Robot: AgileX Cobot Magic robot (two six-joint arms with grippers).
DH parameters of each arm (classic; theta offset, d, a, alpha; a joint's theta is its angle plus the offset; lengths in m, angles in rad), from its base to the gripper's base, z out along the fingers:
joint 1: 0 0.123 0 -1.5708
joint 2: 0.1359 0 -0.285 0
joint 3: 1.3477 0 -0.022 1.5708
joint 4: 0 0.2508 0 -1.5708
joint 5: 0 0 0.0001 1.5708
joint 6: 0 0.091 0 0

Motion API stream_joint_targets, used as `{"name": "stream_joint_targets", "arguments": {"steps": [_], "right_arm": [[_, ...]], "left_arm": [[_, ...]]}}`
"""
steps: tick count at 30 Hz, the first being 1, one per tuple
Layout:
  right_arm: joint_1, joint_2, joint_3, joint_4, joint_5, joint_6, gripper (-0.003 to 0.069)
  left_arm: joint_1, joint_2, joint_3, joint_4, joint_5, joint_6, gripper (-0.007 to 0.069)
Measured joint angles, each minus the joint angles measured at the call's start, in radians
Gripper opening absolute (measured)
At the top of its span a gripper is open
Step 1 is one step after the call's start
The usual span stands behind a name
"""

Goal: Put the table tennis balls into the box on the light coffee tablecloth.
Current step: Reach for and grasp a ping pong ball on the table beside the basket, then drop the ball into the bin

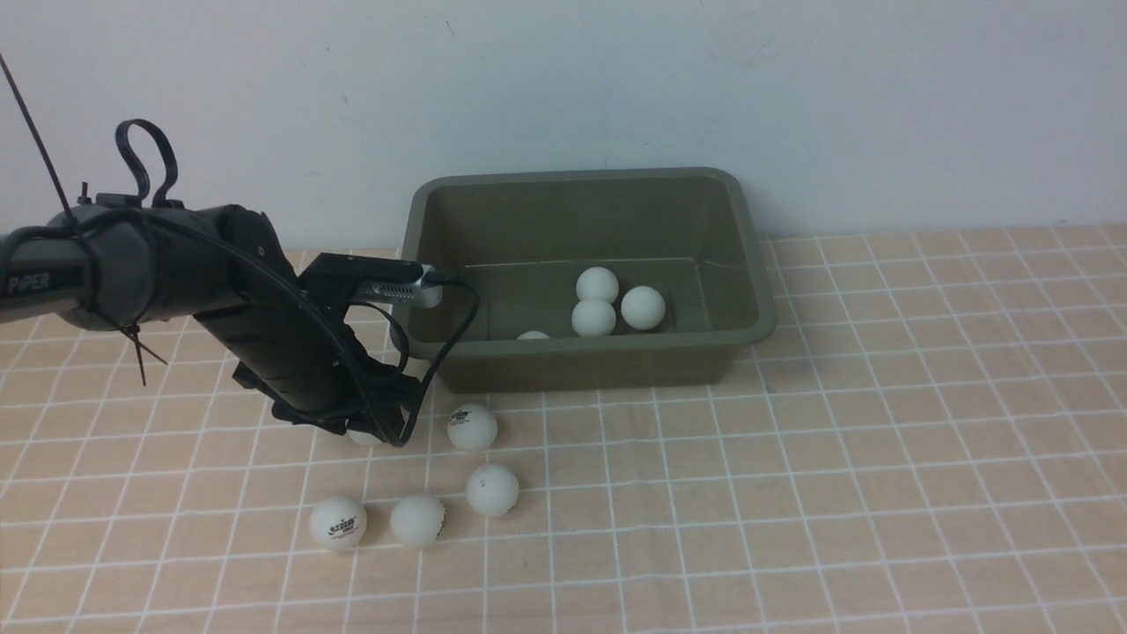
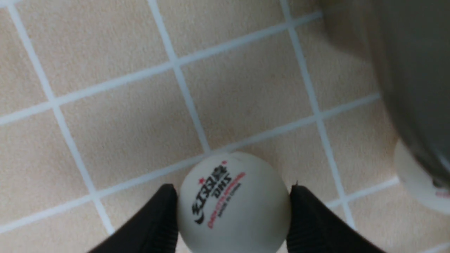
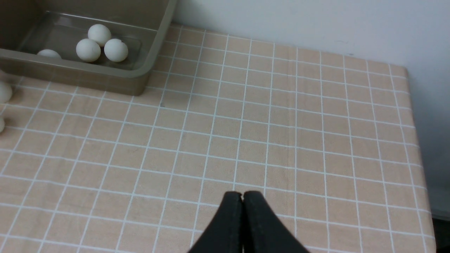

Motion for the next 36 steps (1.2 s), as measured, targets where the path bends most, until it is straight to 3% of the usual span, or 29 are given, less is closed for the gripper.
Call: {"name": "stream_joint_targets", "arguments": {"steps": [8, 12, 22, 36], "right_arm": [[0.0, 0.0, 0.0, 0.0, 0.0, -0.002, -0.0017], [0.0, 0.0, 0.0, 0.0, 0.0, -0.003, -0.0017], [0.0, 0.0, 0.0, 0.0, 0.0, -0.003, -0.0017], [0.0, 0.0, 0.0, 0.0, 0.0, -0.008, -0.0018]], "left_arm": [[0.0, -0.055, -0.1, 0.179, 0.212, -0.147, 0.0319], [-0.006, -0.063, -0.259, 0.179, 0.31, -0.221, 0.0319], [-0.168, 0.006, -0.534, 0.076, 0.273, -0.101, 0.0319], [-0.182, 0.279, -0.792, 0.028, 0.336, -0.098, 0.0332]]}}
